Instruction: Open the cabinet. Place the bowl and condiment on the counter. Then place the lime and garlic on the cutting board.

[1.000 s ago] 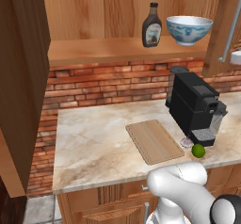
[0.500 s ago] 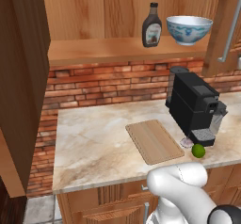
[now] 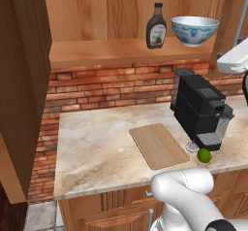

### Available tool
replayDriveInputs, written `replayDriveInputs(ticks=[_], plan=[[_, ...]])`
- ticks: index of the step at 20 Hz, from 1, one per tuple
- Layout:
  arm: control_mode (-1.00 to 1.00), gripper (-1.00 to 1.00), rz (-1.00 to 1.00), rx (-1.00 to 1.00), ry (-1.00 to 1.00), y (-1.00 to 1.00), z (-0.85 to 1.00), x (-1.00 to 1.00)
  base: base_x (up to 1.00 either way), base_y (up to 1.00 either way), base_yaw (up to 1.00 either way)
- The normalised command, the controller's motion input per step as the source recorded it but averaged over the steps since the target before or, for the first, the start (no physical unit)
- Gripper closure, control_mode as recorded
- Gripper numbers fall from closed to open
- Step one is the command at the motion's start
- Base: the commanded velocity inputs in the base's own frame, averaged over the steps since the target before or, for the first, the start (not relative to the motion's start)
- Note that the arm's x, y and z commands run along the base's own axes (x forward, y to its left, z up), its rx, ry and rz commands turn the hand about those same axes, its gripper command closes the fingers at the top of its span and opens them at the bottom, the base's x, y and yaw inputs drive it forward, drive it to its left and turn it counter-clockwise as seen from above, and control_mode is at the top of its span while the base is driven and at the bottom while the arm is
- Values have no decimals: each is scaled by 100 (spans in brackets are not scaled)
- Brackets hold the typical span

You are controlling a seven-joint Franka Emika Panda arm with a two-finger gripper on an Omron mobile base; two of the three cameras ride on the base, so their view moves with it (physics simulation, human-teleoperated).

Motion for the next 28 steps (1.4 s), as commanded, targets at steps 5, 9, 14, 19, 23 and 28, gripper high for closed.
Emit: replayDriveInputs(ticks=[5, 9, 14, 19, 23, 28], plan=[[-100, -100, 0, -19, 2, 37, 3, 13, 0, 0, 0], [-100, -100, 0, -17, 0, 14, 0, 45, 0, 0, 0], [-100, -100, 0, -20, 0, 17, 0, 58, 0, 0, 0], [-100, -100, -4, -29, 0, 37, -1, 41, 0, 0, 0], [-100, -100, -7, -27, 0, 23, -9, 49, 0, 0, 0], [-100, -100, -10, -24, 0, 9, -11, 42, 0, 0, 0]])
